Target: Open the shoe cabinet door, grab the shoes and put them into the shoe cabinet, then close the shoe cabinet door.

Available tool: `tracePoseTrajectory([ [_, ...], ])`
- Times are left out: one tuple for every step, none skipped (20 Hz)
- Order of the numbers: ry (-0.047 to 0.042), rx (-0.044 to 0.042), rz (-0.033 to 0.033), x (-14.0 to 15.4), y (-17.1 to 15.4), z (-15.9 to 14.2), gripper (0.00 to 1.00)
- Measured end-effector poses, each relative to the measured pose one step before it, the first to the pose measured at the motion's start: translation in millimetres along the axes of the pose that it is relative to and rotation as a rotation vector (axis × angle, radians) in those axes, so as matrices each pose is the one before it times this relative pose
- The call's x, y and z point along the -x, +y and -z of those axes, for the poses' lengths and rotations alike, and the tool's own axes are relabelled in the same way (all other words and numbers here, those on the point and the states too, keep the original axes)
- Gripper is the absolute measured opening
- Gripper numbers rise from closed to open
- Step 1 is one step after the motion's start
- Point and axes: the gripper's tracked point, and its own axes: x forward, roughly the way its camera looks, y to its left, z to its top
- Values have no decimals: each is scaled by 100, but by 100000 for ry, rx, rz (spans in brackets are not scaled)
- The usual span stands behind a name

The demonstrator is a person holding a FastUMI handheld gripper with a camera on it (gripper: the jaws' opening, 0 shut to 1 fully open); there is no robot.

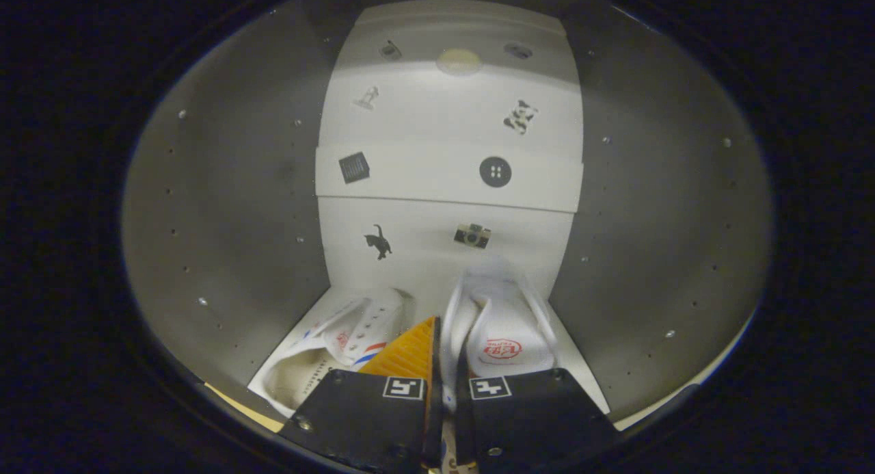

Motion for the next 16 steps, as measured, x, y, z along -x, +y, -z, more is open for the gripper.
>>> tracePoseTrajectory([
  [2476, -69, -311, -801, 13, 623, 11],
  [2058, -601, -4, -631, -21, 638, 11],
  [1776, -844, -385, -503, 80, 346, 11],
  [1587, -524, -153, -584, 203, 257, 11],
  [1440, 292, -222, -277, 173, 290, 11],
  [2003, -884, -972, -196, 287, 338, 11],
  [2886, -999, -1446, -394, 448, 527, 11],
  [2641, -2061, -1049, -467, 282, 530, 11],
  [372, -2945, 168, 28, 123, 31, 11],
  [588, -2245, 381, -221, -173, -66, 11],
  [-504, -2074, 4, 206, 69, 3, 11],
  [-90, -410, 128, -247, 70, 75, 11],
  [-136, -303, 311, 113, -7, -10, 11],
  [159, 460, 575, 90, -55, 70, 11],
  [655, -180, 905, 129, -221, 185, 14],
  [-80, -437, 112, 329, -21, 178, 16],
])
